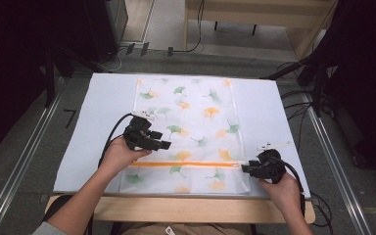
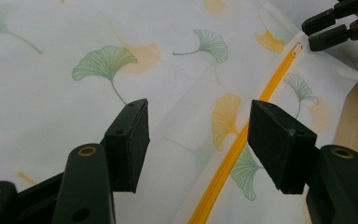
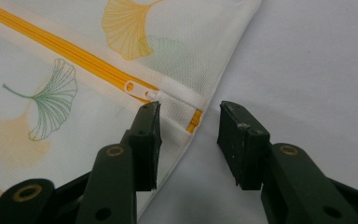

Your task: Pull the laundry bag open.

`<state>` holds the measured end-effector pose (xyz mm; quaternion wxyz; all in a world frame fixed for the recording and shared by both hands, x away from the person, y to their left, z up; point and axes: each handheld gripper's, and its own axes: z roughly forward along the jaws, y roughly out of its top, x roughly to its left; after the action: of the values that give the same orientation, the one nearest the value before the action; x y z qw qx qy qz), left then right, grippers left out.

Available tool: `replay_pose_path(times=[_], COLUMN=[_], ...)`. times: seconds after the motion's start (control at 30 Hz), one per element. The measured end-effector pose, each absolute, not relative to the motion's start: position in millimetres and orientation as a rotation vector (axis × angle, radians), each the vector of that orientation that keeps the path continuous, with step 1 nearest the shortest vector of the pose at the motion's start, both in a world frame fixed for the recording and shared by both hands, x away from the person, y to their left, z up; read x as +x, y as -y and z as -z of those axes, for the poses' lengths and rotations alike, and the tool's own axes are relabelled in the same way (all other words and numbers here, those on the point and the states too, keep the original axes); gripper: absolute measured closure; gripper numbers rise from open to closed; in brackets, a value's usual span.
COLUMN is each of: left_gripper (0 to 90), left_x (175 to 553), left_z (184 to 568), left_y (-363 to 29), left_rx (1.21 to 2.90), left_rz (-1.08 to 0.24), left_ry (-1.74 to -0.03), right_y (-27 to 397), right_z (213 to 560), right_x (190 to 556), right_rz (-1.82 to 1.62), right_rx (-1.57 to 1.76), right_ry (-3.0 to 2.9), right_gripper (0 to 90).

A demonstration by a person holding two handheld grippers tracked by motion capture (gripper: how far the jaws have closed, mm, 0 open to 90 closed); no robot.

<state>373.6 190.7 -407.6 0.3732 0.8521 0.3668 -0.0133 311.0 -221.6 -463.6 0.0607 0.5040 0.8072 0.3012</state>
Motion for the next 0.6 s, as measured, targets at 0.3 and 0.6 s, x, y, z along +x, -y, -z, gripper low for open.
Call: replay_pose_path(times=[0.3,0.6], left_gripper=[41.3,44.2], left_x=[373.5,371.1], left_z=[408.2,410.4], left_y=[-188.3,-178.3], left_rx=[2.176,2.163], left_rz=[0.030,0.049], left_ry=[-0.942,-0.920], right_y=[210.9,203.0], right_z=[465.2,464.8], right_x=[312.9,312.4], right_rz=[-0.870,-0.859], right_rx=[1.466,1.424], right_ry=[-2.430,-2.453], right_gripper=[65.9,82.4])
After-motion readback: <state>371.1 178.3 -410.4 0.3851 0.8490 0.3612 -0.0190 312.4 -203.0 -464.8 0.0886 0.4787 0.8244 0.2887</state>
